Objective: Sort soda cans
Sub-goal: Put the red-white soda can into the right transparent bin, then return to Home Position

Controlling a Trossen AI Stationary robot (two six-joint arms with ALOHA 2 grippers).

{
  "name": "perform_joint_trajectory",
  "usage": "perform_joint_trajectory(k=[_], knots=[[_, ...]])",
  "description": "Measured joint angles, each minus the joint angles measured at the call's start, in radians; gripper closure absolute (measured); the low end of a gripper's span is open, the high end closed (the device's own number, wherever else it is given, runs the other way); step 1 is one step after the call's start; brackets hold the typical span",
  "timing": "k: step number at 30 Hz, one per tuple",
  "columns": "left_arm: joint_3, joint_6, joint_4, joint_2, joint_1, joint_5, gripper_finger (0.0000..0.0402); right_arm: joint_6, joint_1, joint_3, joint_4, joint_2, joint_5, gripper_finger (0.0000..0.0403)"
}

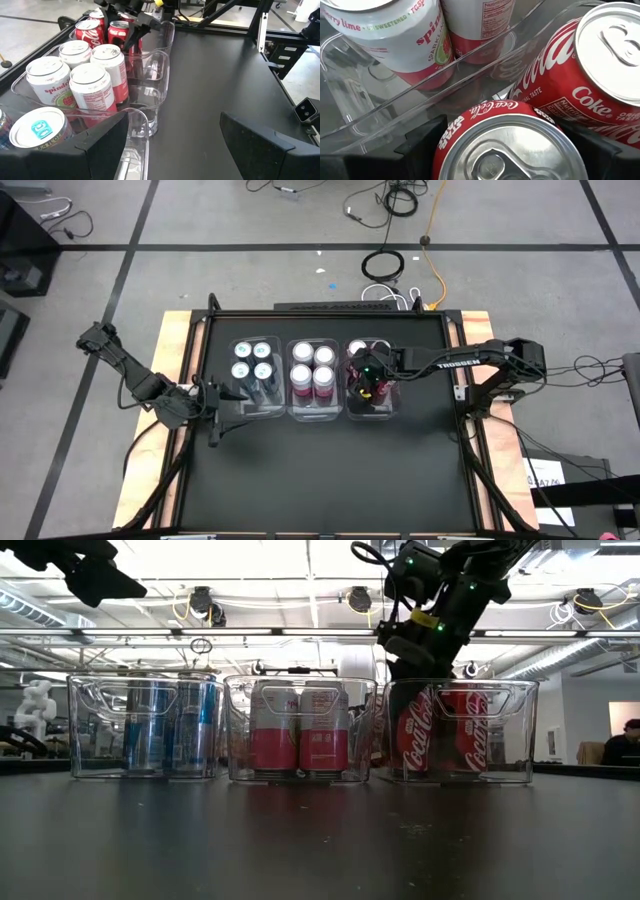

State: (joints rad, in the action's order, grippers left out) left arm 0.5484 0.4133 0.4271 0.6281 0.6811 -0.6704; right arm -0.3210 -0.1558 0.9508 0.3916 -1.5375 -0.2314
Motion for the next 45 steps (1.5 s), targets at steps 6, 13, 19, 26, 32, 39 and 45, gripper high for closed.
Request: perform_joint_trajectory(k=[6, 13, 19, 26, 32, 39, 45], knots=[[0.0, 0.0, 0.0, 0.0, 0.0, 0.0, 0.0077, 0.023, 0.0, 0.0, 0.0, 0.0, 0.003, 0.0077], [0.0, 0.0, 0.0, 0.0, 0.0, 0.0, 0.0077, 0.024, 0.0, 0.0, 0.003, 0.001, 0.002, 0.0051], [0.0, 0.0, 0.001, 0.0, 0.0, 0.0, 0.0077, 0.023, 0.0, 0.0, 0.019, 0.044, -0.003, 0.0027], [0.0, 0.0, 0.001, 0.0, 0.0, 0.0, 0.0077, 0.019, 0.0, 0.0, 0.078, 0.192, -0.004, 0.0025], [0.0, -0.011, 0.006, 0.0, 0.0, 0.0, 0.0077, -0.065, 0.007, 0.0, 0.157, 0.363, 0.053, 0.0025], [0.0, -0.042, -0.012, 0.001, -0.008, -0.041, 0.0077, -0.087, 0.013, 0.0, 0.215, 0.499, 0.079, 0.0025], [0.0, -0.067, -0.121, 0.027, -0.073, -0.098, 0.0077, -0.103, 0.041, 0.0, 0.26, 0.518, 0.081, 0.0025]])
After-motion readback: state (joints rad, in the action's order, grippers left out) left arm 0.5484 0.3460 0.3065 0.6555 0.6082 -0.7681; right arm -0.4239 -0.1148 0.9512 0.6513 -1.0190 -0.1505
